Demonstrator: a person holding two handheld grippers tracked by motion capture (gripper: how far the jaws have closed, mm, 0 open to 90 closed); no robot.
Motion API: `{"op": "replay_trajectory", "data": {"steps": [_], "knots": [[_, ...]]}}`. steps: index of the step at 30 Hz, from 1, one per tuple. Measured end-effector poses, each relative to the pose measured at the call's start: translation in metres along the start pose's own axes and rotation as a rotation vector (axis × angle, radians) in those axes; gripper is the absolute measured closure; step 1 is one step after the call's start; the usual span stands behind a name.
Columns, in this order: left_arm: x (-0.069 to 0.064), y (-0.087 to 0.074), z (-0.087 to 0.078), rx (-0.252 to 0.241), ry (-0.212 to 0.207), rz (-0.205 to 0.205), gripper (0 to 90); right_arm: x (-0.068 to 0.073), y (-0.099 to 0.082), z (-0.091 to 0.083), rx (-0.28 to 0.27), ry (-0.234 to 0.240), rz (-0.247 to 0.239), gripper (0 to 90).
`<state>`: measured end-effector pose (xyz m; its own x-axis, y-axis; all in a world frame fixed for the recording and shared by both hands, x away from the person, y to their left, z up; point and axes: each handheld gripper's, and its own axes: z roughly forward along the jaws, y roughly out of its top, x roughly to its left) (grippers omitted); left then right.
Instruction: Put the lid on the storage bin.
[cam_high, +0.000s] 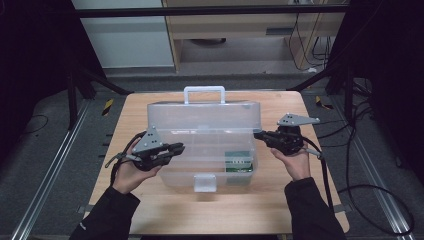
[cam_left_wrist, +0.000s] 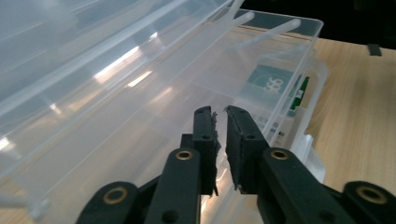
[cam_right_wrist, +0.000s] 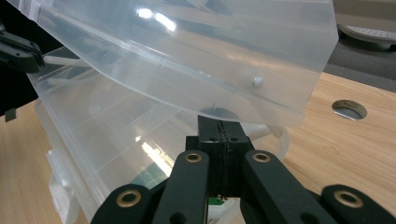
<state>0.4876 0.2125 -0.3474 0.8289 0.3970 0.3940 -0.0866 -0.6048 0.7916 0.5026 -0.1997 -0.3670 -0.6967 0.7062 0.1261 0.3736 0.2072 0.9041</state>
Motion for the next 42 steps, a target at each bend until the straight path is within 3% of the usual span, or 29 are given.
{"op": "replay_trajectory", "data": {"steps": [6,19,23,34,42], "knots": [[0.009,-0.013,-0.013,0.027,0.059,-0.040,89.3,0.002,-0.002,-0.001,0.005,-0.005,-0.004,90.0],[0.021,-0.031,-0.033,0.054,0.116,-0.076,89.6,0.003,-0.005,-0.002,0.015,-0.001,-0.003,90.0],[0.024,-0.037,-0.040,0.069,0.149,-0.106,89.6,0.004,-0.006,-0.003,0.019,-0.002,-0.002,90.0],[0.025,-0.050,-0.042,0.091,0.155,-0.125,89.5,0.008,-0.012,-0.004,0.060,-0.007,-0.017,90.0],[0.023,-0.056,-0.042,0.116,0.142,-0.112,89.5,0.011,-0.021,-0.011,0.083,-0.024,-0.027,89.9]]}}
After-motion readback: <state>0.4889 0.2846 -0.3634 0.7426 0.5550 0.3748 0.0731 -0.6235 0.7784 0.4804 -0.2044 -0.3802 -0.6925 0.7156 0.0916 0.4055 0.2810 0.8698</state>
